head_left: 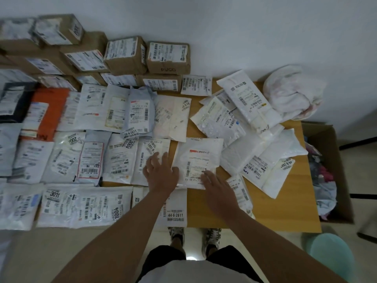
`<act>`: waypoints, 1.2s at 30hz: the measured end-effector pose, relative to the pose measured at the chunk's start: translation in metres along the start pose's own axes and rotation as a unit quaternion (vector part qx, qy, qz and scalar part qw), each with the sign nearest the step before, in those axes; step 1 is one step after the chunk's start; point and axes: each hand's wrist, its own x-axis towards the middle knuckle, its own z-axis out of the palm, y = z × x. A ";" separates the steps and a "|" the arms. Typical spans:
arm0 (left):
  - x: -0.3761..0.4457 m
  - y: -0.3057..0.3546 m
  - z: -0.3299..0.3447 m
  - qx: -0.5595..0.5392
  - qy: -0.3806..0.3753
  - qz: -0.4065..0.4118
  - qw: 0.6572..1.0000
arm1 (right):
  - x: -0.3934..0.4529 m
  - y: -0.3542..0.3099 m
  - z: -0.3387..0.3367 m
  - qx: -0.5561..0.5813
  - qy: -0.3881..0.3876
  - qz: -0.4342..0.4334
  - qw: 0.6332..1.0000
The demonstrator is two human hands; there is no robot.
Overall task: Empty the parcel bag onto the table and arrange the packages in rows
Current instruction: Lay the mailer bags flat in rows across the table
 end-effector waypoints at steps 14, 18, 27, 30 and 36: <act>0.018 -0.027 -0.008 -0.043 -0.088 -0.039 0.994 | 0.035 0.000 0.012 0.026 -0.055 -0.043 0.997; 0.019 -0.027 -0.008 -0.014 -0.068 -0.056 0.996 | 0.036 0.004 0.012 -0.020 -0.108 -0.031 0.993; 0.028 -0.036 -0.007 -0.064 -0.048 -0.050 0.996 | 0.074 -0.031 0.020 -0.019 -0.030 0.018 0.999; 0.029 -0.037 -0.009 -0.071 -0.057 -0.062 0.994 | 0.088 -0.032 0.030 -0.025 -0.127 0.046 0.991; 0.028 -0.035 -0.009 -0.051 -0.076 -0.057 0.994 | 0.093 -0.039 0.033 -0.037 -0.120 0.021 0.992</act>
